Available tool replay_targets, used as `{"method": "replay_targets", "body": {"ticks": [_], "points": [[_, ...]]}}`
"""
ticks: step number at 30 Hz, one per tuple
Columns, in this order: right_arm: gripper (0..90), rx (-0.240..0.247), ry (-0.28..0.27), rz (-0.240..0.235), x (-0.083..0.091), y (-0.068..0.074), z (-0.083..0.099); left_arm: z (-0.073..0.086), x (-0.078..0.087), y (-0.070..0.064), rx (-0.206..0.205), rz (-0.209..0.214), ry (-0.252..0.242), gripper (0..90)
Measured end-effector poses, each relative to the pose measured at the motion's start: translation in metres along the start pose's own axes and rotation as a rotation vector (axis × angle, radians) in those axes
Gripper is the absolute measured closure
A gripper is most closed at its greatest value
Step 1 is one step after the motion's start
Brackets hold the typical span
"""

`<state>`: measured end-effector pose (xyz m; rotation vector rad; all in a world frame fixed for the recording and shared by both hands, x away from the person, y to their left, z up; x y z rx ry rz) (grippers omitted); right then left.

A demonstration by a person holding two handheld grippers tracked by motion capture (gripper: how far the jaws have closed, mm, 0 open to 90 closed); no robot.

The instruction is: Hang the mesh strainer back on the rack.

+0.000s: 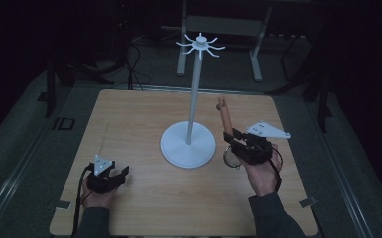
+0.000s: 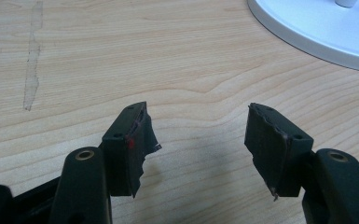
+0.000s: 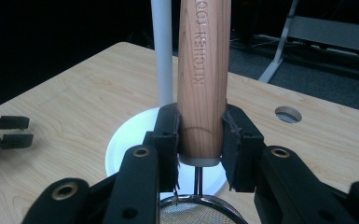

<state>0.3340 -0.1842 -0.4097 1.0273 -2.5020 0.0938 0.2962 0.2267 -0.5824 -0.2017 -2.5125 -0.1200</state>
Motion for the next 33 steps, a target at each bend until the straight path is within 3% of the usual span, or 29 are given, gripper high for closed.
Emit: {"method": "replay_targets", "body": {"ticks": [33], "points": [[69.3,-0.003,-0.188,-0.065,0.004,0.006,-0.026,0.000,0.000,0.000,0.000,0.001,-0.001,40.2]]}}
Point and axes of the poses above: each handheld gripper's, and its own axes: x roughly backward along the jaws, z roughly out of its underside, y roughly to its left, the point moved 3 cm from there along -x, roughly forward along the jaws, and after that the axes turned 9 degrees about -z, right-handed, at the moved point
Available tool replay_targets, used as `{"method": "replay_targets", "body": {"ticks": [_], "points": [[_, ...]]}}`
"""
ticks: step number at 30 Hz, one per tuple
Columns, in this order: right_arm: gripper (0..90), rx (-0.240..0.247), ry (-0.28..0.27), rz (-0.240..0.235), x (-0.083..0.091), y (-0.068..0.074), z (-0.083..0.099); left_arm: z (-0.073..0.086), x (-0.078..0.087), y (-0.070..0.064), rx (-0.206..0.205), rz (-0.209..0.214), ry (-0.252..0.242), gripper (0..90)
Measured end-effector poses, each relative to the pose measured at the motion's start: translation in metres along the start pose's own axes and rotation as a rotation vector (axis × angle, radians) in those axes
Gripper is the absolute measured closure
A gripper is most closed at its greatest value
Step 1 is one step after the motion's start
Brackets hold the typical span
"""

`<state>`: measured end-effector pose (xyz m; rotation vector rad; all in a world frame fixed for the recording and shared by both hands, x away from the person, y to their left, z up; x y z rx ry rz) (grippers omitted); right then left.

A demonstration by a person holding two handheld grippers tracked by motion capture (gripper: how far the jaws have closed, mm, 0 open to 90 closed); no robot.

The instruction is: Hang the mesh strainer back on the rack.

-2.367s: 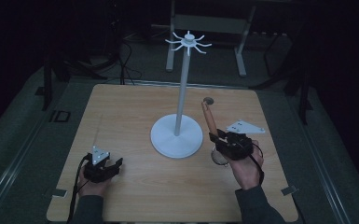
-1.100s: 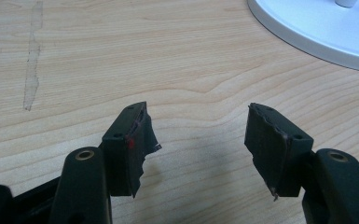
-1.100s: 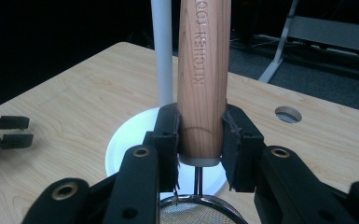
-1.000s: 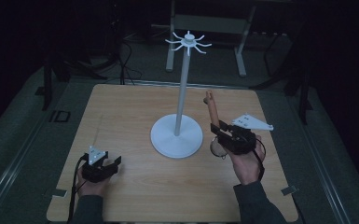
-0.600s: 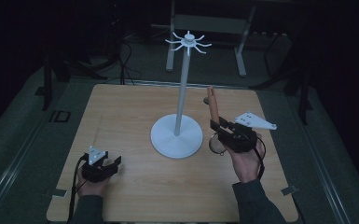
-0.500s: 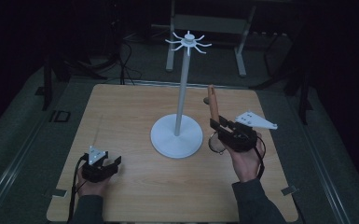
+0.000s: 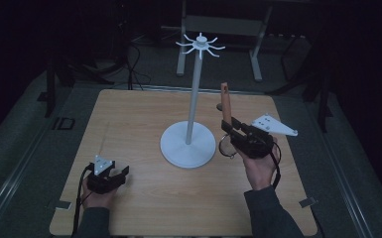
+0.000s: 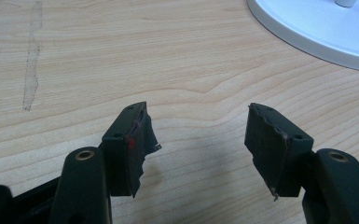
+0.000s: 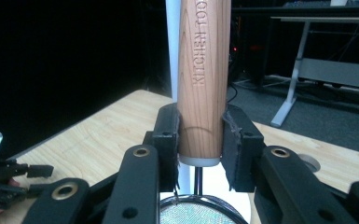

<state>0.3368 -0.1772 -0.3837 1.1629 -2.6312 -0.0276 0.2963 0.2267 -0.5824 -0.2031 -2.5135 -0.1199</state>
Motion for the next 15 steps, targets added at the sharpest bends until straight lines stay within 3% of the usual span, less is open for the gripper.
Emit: {"method": "replay_targets", "body": {"ticks": [15], "points": [[69.3,-0.018,-0.059,-0.022,-0.005,0.001,-0.011,0.000,0.000,0.000,0.000,0.000,-0.001,40.1]]}}
Point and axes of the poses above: each handheld gripper's, and its own axes: x roughly backward along the jaws, z roughly out of its underside, y roughly to its left, the point moved 3 cm from there along -x, roughly forward along the jaws, and after that the axes turned 9 degrees about -z, right-handed, at the moved point
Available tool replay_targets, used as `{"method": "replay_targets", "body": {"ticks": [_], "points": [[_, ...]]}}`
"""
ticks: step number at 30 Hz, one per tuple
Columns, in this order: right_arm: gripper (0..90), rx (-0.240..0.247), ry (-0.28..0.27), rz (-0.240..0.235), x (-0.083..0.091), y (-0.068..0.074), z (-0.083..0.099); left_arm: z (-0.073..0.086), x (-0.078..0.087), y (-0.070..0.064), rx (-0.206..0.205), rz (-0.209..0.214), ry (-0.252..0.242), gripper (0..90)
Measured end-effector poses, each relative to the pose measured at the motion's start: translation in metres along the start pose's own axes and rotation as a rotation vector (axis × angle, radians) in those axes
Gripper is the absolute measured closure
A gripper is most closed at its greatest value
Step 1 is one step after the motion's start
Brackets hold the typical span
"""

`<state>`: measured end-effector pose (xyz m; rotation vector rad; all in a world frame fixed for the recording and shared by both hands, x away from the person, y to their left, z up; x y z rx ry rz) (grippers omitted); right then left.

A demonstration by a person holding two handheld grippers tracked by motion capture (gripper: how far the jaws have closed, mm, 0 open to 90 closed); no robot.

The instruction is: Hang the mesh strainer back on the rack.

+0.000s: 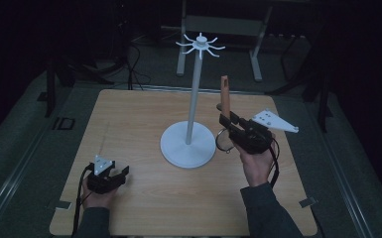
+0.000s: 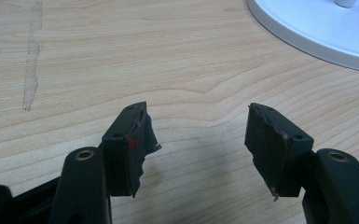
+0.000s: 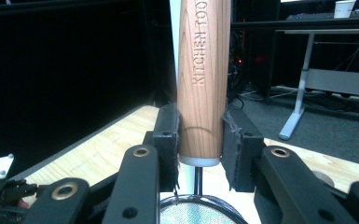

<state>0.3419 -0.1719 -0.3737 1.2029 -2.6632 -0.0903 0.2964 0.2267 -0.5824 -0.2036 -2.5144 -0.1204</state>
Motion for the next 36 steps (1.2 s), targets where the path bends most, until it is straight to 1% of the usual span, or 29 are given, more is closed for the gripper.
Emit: {"method": "replay_targets", "body": {"ticks": [3,10,13,21,29,36], "points": [[69.3,-0.003,-0.007,-0.001,0.000,-0.001,-0.002,0.000,0.000,0.000,0.000,0.000,0.000,40.1],[69.3,0.001,-0.030,-0.006,0.000,-0.004,-0.016,0.000,0.000,0.000,0.000,0.000,0.002,40.1],[69.3,-0.001,-0.042,-0.014,0.000,-0.004,-0.020,0.000,0.000,0.000,0.000,0.001,0.003,40.1],[69.3,0.004,-0.050,-0.024,-0.004,-0.001,-0.026,0.000,0.000,0.000,0.000,0.001,0.003,40.0],[69.3,0.007,-0.073,-0.048,-0.006,0.001,-0.034,0.000,0.000,0.000,0.001,0.002,0.003,40.0],[69.3,-0.007,-0.090,-0.077,-0.008,0.000,-0.037,0.000,0.000,0.000,0.003,0.003,0.004,40.0]]}}
Point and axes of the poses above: each handheld gripper's, and its own axes: x roughly backward along the jaws, z roughly out of its underside, y roughly to its left, the point moved 3 cm from there along -x, roughly forward along the jaws, and after that the axes turned 9 degrees about -z, right-handed, at the moved point
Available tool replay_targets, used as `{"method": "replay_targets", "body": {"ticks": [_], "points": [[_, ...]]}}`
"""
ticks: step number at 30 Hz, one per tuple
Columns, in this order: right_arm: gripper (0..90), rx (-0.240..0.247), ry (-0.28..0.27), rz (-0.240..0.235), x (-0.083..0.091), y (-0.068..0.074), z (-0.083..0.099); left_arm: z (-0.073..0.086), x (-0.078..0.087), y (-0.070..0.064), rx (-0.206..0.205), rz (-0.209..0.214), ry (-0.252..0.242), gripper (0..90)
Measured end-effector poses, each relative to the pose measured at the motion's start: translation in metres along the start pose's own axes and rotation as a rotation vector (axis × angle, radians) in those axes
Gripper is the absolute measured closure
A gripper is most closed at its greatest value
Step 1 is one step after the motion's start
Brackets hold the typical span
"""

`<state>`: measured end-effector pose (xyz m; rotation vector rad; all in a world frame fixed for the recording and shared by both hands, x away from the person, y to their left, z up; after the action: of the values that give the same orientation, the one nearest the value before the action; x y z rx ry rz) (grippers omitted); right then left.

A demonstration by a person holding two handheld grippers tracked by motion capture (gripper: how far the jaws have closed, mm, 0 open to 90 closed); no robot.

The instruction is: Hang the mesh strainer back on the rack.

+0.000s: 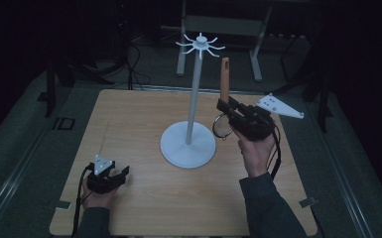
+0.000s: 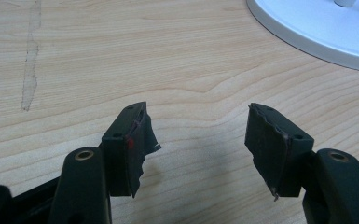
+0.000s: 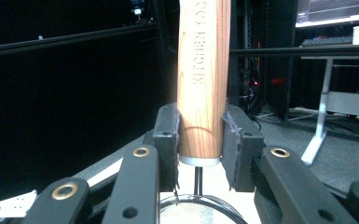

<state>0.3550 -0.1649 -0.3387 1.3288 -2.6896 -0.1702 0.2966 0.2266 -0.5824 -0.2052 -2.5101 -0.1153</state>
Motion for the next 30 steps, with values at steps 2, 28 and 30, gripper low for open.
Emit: {"method": "replay_targets", "body": {"ticks": [2,28,30], "points": [[69.3,0.002,-0.006,-0.005,-0.001,-0.001,-0.001,0.000,0.000,0.000,0.000,0.000,0.000,40.0],[69.3,-0.039,-0.027,-0.071,-0.014,-0.006,-0.013,0.000,0.000,0.000,0.002,0.000,-0.002,39.8],[69.3,-0.044,-0.029,-0.076,-0.015,-0.007,-0.015,0.000,0.000,0.000,0.003,0.000,-0.002,39.9]]}}
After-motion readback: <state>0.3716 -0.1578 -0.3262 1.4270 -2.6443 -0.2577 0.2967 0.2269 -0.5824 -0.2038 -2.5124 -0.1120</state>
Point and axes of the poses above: each handheld gripper's, and its own axes: x roughly backward along the jaws, z roughly out of its underside, y roughly to its left, the point moved 3 cm from there along -x, roughly forward along the jaws, and after that the axes turned 9 degrees about -z, right-handed, at the moved point
